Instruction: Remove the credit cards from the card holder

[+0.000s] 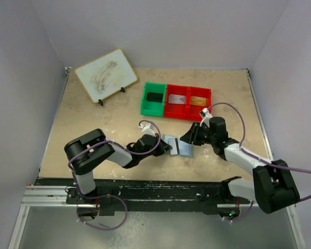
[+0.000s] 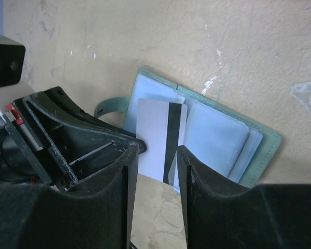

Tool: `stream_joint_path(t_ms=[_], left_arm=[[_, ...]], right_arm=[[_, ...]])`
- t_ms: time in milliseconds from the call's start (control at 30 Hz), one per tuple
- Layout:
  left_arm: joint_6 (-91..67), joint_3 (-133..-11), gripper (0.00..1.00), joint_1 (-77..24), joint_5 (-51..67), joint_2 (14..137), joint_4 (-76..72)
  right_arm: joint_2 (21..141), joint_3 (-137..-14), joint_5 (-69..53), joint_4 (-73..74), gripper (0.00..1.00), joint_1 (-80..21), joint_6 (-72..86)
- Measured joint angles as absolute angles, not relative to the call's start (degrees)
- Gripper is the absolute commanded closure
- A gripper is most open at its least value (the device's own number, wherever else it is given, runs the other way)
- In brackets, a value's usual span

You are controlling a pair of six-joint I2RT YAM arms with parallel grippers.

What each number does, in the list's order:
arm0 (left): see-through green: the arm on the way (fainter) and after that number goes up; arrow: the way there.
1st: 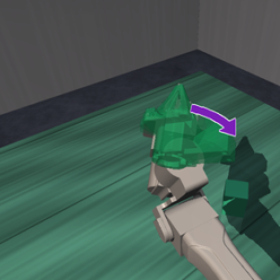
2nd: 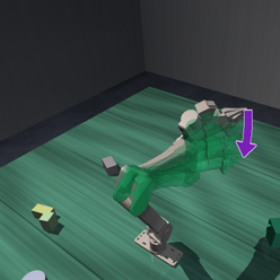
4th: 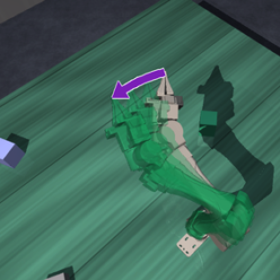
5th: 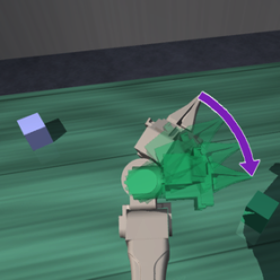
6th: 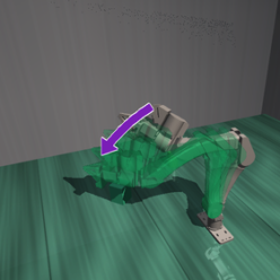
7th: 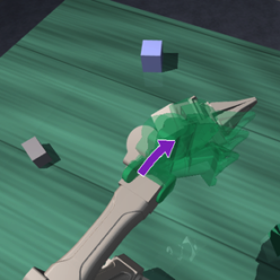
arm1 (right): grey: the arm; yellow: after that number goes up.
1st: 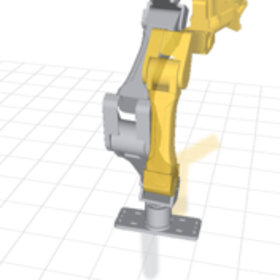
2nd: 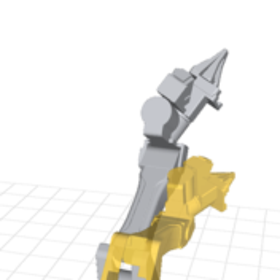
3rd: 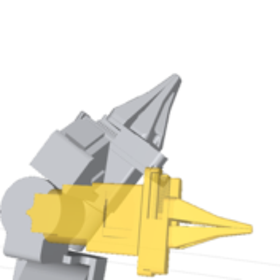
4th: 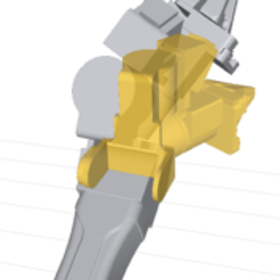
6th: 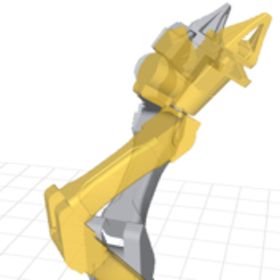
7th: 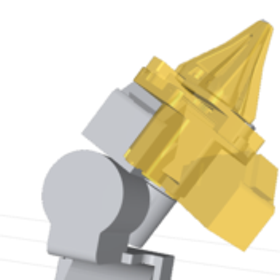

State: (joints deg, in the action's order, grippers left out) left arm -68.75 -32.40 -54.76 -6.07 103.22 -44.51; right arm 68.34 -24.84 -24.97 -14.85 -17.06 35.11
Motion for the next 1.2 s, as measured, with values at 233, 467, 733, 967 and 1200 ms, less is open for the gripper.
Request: stream_joint_path(t_ms=[233, 467, 733, 967, 1200], left_arm=[[-67.9, -33.1, 0.98, -54.8, -5.6, 103.2, -43.6], [-67.8, -33.2, 0.88, -54.8, -5.1, 103.2, -43.3], [-67.9, -33.2, 0.73, -54.8, -4.3, 103.2, -43.3], [-68.0, -33.3, 0.74, -54.8, -3.2, 103.6, -44.2], [-69.4, -33.6, 0.74, -54.8, -2.4, 105.5, -47.7]], right_arm=[[76.9, -24.9, -28.3, -16.9, 0.61, -19.8, 34.5], [79.5, -24.9, -26.5, -17.9, 0.61, -20.6, 35.9], [79.8, -23.9, -26.1, -20.7, 0.61, -20.6, 37.6], [79.8, -23.2, -26.0, -21.9, 0.61, -20.6, 38.6], [79.5, -22.7, -25.8, -22.7, 0.61, -20.6, 39.2]])
